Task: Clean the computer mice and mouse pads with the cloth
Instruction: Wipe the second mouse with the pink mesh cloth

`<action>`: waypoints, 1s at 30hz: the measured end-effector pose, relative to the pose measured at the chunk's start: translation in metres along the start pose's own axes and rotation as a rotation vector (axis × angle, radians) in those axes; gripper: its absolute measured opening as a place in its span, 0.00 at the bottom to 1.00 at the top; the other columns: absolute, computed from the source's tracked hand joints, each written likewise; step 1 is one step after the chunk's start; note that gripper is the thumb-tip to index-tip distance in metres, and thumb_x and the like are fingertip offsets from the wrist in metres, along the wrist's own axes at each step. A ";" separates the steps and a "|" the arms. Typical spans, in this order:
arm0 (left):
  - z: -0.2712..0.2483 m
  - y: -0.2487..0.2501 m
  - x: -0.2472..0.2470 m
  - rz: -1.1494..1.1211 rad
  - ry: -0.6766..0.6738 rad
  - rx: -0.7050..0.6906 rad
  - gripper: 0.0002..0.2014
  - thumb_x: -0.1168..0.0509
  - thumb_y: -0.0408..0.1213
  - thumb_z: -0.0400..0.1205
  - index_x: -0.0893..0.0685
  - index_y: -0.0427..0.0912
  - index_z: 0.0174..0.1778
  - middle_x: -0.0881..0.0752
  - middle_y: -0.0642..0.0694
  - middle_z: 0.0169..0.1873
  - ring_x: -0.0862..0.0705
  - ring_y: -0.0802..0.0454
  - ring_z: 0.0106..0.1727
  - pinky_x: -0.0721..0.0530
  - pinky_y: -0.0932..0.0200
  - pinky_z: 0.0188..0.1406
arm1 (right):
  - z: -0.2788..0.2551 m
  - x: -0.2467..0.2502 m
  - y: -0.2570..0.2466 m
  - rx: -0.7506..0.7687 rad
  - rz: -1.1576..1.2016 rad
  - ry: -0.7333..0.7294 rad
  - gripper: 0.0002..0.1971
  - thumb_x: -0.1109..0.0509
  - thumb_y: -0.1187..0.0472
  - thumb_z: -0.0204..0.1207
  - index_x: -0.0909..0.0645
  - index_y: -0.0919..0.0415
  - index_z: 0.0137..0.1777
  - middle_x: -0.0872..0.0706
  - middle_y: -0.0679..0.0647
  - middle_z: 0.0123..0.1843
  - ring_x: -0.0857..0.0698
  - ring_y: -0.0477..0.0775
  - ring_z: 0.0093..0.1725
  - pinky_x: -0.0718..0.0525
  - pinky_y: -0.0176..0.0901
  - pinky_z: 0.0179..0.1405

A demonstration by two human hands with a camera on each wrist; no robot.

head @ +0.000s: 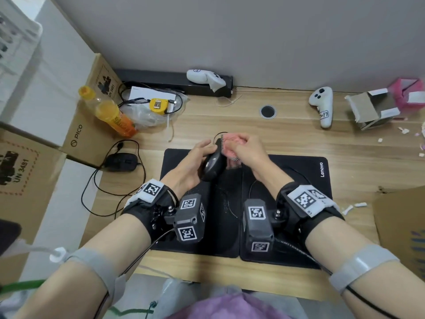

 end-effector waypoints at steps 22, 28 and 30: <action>-0.035 -0.018 -0.059 -0.145 0.295 -0.046 0.23 0.34 0.41 0.78 0.18 0.33 0.67 0.13 0.34 0.60 0.12 0.39 0.44 0.14 0.53 0.31 | -0.042 0.040 -0.004 0.110 -0.106 -0.239 0.08 0.23 0.62 0.74 0.14 0.54 0.52 0.09 0.58 0.51 0.09 0.55 0.42 0.10 0.47 0.39; -0.049 -0.029 -0.079 -0.061 0.114 -0.026 0.13 0.37 0.41 0.84 0.15 0.36 0.58 0.12 0.41 0.45 0.13 0.48 0.40 0.14 0.59 0.36 | -0.032 0.065 -0.009 0.064 -0.080 -0.043 0.17 0.24 0.58 0.74 0.15 0.59 0.62 0.11 0.56 0.54 0.12 0.53 0.45 0.23 0.33 0.25; -0.050 -0.027 -0.079 -0.081 0.183 -0.028 0.17 0.35 0.40 0.82 0.16 0.33 0.62 0.12 0.38 0.47 0.13 0.45 0.41 0.13 0.56 0.38 | -0.039 0.065 -0.009 0.061 -0.086 -0.105 0.10 0.26 0.60 0.75 0.14 0.59 0.56 0.10 0.60 0.47 0.13 0.56 0.34 0.26 0.35 0.18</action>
Point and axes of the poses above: each hand's wrist, its own z-axis towards the middle knuckle, its own x-axis out of the back of the hand, y = z × x, the point moved 5 cm from there along z, towards the middle knuckle
